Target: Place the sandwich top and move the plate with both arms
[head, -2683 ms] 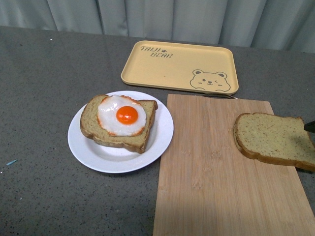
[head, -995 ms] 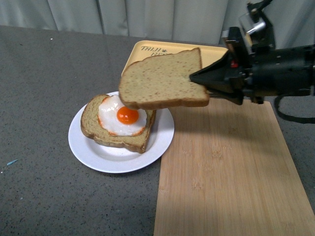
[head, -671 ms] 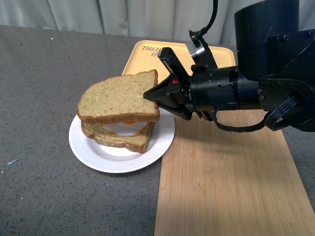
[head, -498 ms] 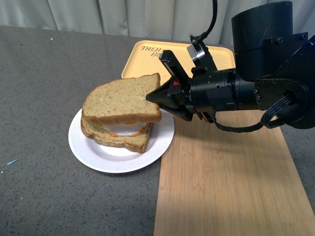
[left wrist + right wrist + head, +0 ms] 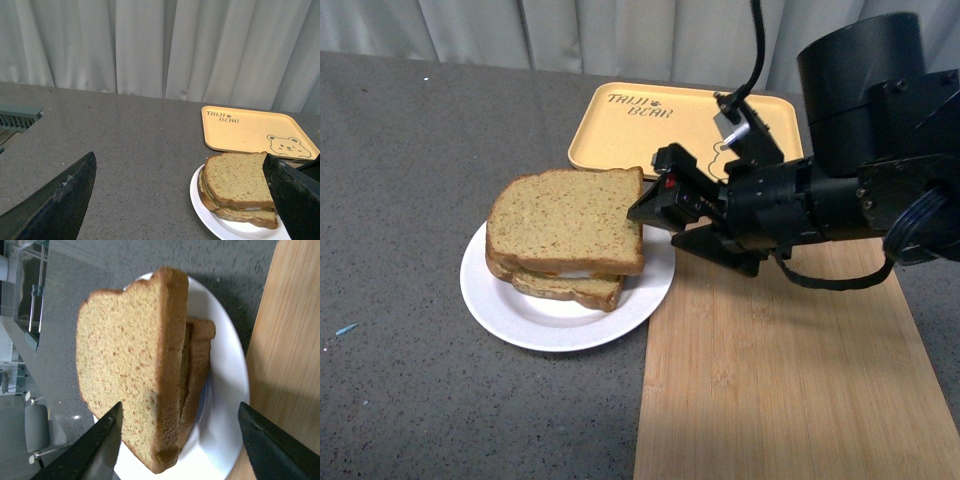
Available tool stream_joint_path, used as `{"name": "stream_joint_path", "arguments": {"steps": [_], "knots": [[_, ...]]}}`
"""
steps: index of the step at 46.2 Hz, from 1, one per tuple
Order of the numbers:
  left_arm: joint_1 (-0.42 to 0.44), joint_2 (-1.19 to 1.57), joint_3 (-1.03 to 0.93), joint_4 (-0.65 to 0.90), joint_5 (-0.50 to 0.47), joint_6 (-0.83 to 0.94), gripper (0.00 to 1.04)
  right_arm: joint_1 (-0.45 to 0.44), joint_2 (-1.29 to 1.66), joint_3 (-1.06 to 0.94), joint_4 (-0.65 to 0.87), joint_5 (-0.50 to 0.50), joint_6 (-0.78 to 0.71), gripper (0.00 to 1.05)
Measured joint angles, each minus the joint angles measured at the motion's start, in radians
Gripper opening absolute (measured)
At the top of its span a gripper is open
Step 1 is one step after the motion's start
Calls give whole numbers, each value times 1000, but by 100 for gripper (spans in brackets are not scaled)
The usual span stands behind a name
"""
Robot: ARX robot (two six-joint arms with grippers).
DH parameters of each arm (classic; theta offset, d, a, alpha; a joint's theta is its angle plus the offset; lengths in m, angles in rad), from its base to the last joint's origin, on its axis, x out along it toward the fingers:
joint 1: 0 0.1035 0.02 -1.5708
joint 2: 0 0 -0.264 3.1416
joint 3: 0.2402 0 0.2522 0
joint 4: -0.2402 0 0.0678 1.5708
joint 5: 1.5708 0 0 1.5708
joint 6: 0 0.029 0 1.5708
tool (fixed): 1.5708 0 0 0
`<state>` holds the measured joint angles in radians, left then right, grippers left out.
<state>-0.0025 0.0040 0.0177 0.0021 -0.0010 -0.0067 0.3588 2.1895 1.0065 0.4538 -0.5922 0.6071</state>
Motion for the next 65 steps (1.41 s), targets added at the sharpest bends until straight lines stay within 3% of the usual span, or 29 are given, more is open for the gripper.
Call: {"name": "stream_joint_path", "arguments": {"steps": [5,7,11,15,16,17,22,27,30,41,45,49,59,65], "knots": [[0,0,0,0,1,0,98,-10,-23,-2,4,5,-30,81],[0,0,0,0,1,0,98,-3,-18,-22,80,103,-79,81],[0,0,0,0,3,0,98,9,-1,-99,307,337,-196,69],[0,0,0,0,1,0,98,3,-8,-215,510,518,-315,55],[0,0,0,0,1,0,98,1,-10,-228,532,518,-315,54],[0,0,0,0,1,0,98,-5,-22,-267,599,592,-347,50],[0,-1,0,0,0,0,98,-31,-83,-366,752,718,-444,37],[0,-1,0,0,1,0,98,-77,-193,-481,913,813,-506,14],[0,-1,0,0,1,0,98,-93,-219,-517,940,827,-515,0],[0,-1,0,0,1,0,98,-110,-248,-577,938,805,-530,1],[0,-2,0,0,1,0,98,-172,-428,-736,906,714,-570,1],[1,0,0,-2,-3,0,98,-245,-721,-894,851,725,-587,1],[1,-3,0,-2,1,0,98,-278,-988,-973,681,675,-601,1],[0,-3,0,-2,1,0,98,-346,-1147,-996,559,597,-603,1]]}}
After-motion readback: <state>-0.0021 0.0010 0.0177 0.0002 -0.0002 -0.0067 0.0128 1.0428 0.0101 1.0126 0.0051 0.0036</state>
